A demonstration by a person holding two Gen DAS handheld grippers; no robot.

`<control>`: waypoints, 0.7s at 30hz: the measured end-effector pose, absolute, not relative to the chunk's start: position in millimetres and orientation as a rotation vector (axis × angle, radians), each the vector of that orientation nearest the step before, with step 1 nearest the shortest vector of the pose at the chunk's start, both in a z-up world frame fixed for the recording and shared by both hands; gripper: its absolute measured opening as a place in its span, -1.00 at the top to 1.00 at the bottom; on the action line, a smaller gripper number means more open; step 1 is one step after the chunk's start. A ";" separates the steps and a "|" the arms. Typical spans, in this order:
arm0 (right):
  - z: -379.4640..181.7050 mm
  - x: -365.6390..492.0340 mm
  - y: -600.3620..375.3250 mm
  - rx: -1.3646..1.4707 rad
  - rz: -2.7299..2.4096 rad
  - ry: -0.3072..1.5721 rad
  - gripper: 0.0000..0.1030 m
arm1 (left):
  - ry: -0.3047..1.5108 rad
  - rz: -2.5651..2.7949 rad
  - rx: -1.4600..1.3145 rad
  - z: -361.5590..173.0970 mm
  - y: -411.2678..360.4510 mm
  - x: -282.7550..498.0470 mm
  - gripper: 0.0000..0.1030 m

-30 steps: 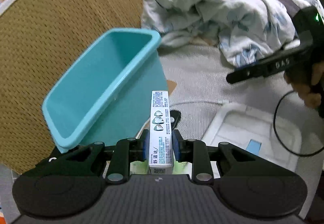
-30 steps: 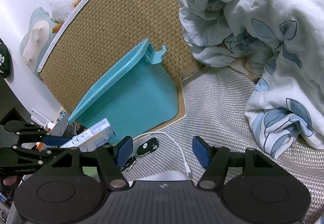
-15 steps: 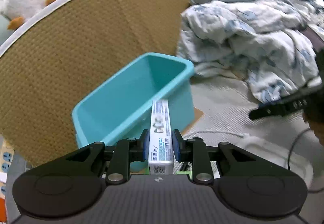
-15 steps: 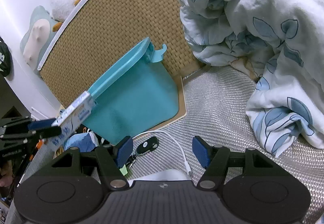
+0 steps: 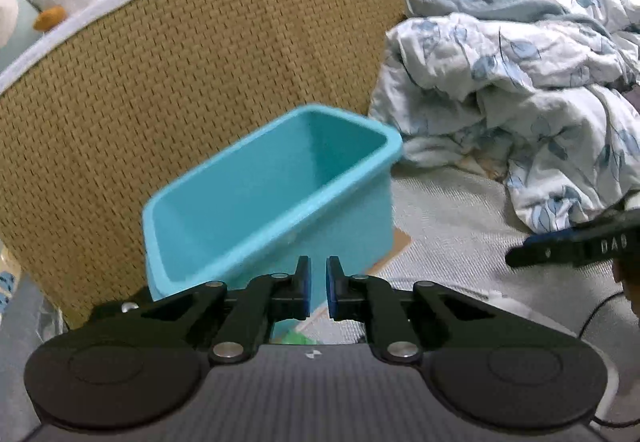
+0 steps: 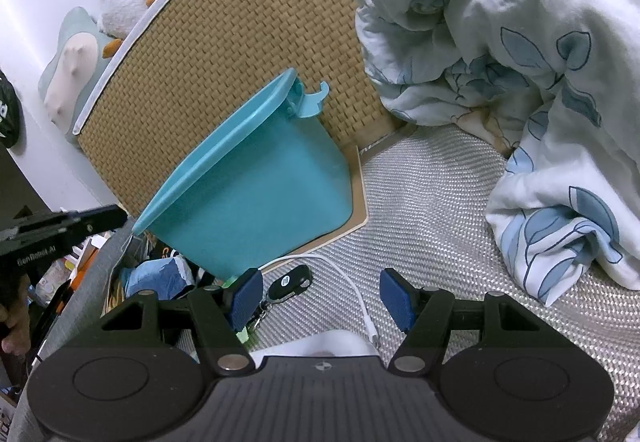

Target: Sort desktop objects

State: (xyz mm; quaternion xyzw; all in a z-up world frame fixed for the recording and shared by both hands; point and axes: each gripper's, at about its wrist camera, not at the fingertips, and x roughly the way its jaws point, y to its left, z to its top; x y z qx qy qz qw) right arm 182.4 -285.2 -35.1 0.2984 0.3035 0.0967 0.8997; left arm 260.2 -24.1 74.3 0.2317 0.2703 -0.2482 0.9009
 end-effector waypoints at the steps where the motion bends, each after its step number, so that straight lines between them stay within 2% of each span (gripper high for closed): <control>1: -34.9 182.5 -285.6 0.619 0.200 0.627 -0.33 | 0.570 -0.514 0.460 70.3 -22.7 257.6 0.81; 9: -33.7 182.8 -285.4 0.619 0.206 0.624 -0.33 | 0.672 -0.482 0.392 43.6 -23.0 226.1 0.77; 18: -35.0 184.1 -284.6 0.616 0.202 0.629 -0.33 | 0.808 -0.386 0.185 20.5 -16.3 183.1 0.74; 21: -35.4 184.1 -283.8 0.611 0.203 0.631 -0.33 | 0.818 -0.355 0.128 15.4 -13.0 169.6 0.48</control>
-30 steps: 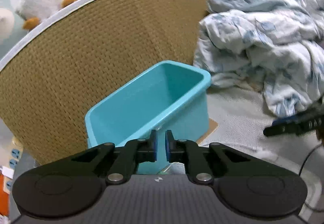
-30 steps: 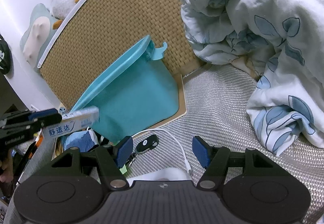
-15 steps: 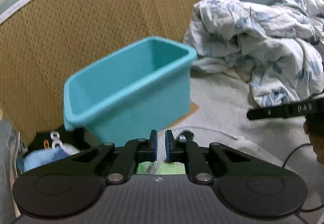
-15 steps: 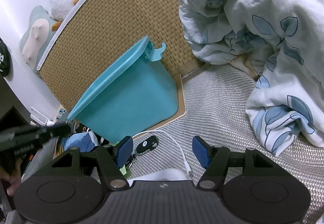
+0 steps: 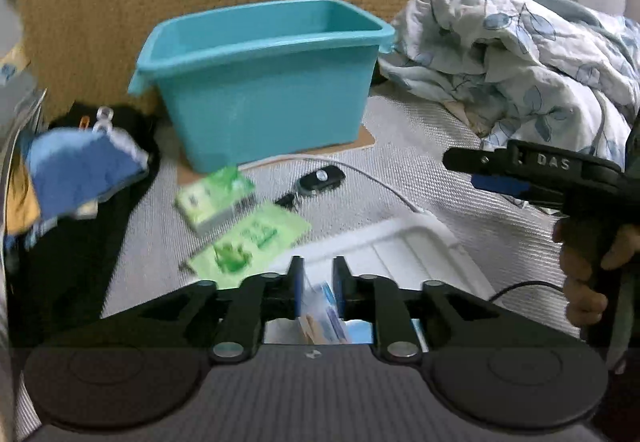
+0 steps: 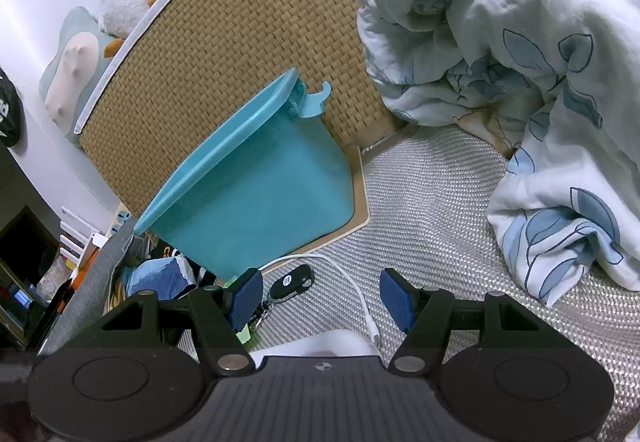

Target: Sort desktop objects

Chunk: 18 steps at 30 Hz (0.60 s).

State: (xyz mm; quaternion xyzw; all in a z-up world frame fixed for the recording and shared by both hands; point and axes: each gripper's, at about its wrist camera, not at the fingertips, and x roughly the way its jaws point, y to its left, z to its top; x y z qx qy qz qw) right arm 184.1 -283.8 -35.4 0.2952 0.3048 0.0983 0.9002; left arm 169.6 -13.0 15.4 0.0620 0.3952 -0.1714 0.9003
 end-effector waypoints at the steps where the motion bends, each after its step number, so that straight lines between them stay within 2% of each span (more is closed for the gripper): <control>1: -35.5 184.1 -283.6 0.609 0.204 0.631 -0.33 | 0.816 -0.339 0.111 13.8 -11.5 165.9 0.46; 3: -35.8 184.1 -283.3 0.608 0.204 0.632 -0.33 | 0.822 -0.318 0.073 10.4 -9.0 159.9 0.41; 5: -35.7 184.0 -282.9 0.606 0.206 0.632 -0.33 | 0.833 -0.303 0.065 7.4 -10.0 155.3 0.20; 14: -35.6 183.7 -279.1 0.591 0.213 0.636 -0.33 | 0.844 -0.246 0.099 -3.3 -21.7 148.2 -0.33; 18: -35.7 183.6 -278.7 0.590 0.214 0.638 -0.33 | 0.848 -0.219 0.136 -11.1 -28.0 148.6 -0.44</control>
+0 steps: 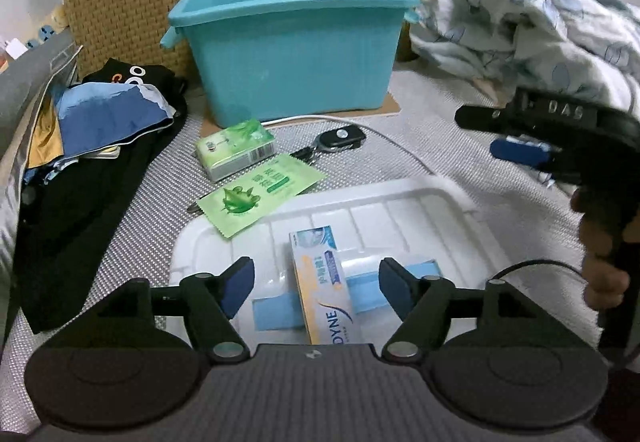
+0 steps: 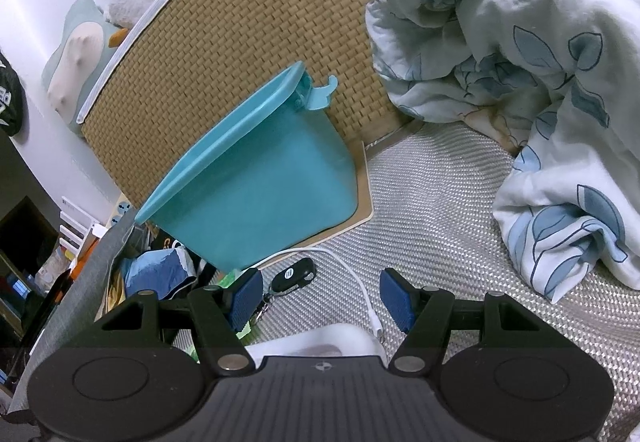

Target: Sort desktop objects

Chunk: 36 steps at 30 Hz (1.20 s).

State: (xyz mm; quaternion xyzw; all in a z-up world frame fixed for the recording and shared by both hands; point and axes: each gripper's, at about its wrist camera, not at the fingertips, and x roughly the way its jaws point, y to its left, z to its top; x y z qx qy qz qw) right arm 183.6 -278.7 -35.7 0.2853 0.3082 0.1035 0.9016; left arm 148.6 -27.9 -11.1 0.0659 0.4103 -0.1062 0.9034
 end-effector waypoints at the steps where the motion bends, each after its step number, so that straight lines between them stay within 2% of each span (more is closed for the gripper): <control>1: -35.7 183.5 -278.7 0.591 0.214 0.638 -0.33 | 0.849 -0.215 0.140 -13.3 -29.1 148.6 -0.47; 8: -35.4 182.9 -279.7 0.597 0.214 0.638 -0.33 | 0.866 -0.159 0.171 -29.3 -33.6 150.5 -0.49; 10: -35.5 183.3 -280.5 0.602 0.213 0.638 -0.33 | 0.872 -0.149 0.162 -33.1 -32.5 150.9 -0.44; 12: -35.2 183.3 -281.0 0.604 0.213 0.637 -0.33 | 0.882 -0.175 0.133 -36.4 -30.4 150.7 -0.26; 14: -34.7 183.3 -281.3 0.606 0.213 0.635 -0.33 | 0.896 -0.187 0.113 -39.4 -28.9 151.4 0.16; 17: -35.2 183.7 -281.1 0.605 0.214 0.636 -0.33 | 0.886 -0.195 0.113 -39.7 -28.9 150.7 0.37; 25: -34.1 183.0 -276.1 0.561 0.217 0.633 -0.33 | 0.852 -0.211 0.113 -31.8 -27.1 148.5 0.37; 36: -31.3 180.9 -267.2 0.483 0.217 0.625 -0.33 | 0.774 -0.215 0.063 4.6 -18.0 158.3 0.37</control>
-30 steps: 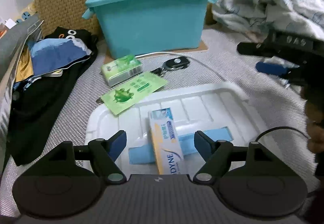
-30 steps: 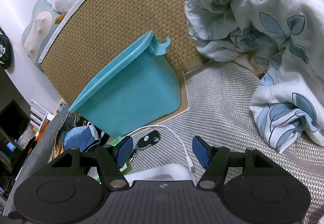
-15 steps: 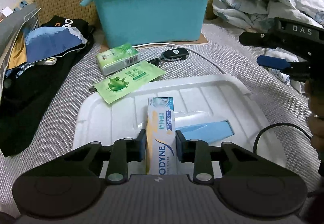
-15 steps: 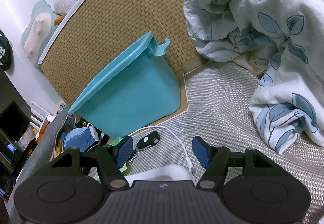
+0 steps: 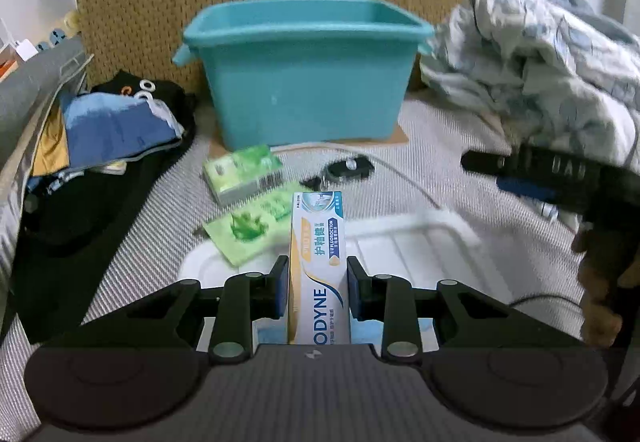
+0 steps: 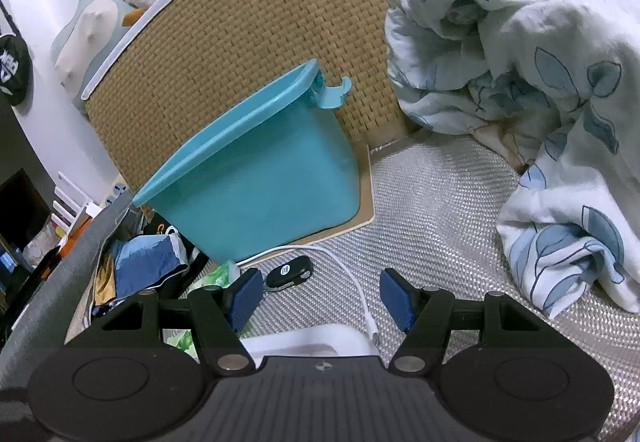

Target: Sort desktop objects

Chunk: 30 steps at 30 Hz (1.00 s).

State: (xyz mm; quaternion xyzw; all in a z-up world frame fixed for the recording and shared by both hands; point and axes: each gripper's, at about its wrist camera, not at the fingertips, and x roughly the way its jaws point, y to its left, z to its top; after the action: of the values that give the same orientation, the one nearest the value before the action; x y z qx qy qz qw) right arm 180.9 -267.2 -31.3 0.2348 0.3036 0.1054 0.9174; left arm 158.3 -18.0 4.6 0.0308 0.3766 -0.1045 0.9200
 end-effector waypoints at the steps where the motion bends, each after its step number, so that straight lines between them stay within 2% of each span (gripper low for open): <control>1: -31.1 180.8 -266.7 0.478 0.217 0.624 -0.33 | 0.767 -0.214 0.059 7.7 -17.2 159.7 0.37; 16: -27.7 179.4 -261.3 0.423 0.216 0.613 -0.33 | 0.618 -0.209 0.050 72.8 -11.1 197.4 0.37; 30: -16.8 170.3 -234.4 0.165 0.215 0.519 -0.36 | 0.547 -0.223 0.041 110.4 -12.5 230.3 0.37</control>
State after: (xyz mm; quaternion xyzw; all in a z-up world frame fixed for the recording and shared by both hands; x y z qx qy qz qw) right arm 170.3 -234.4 -16.8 0.0816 0.2558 0.1061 0.9574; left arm 230.3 -12.5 110.4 0.0202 0.2697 -0.1098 0.9565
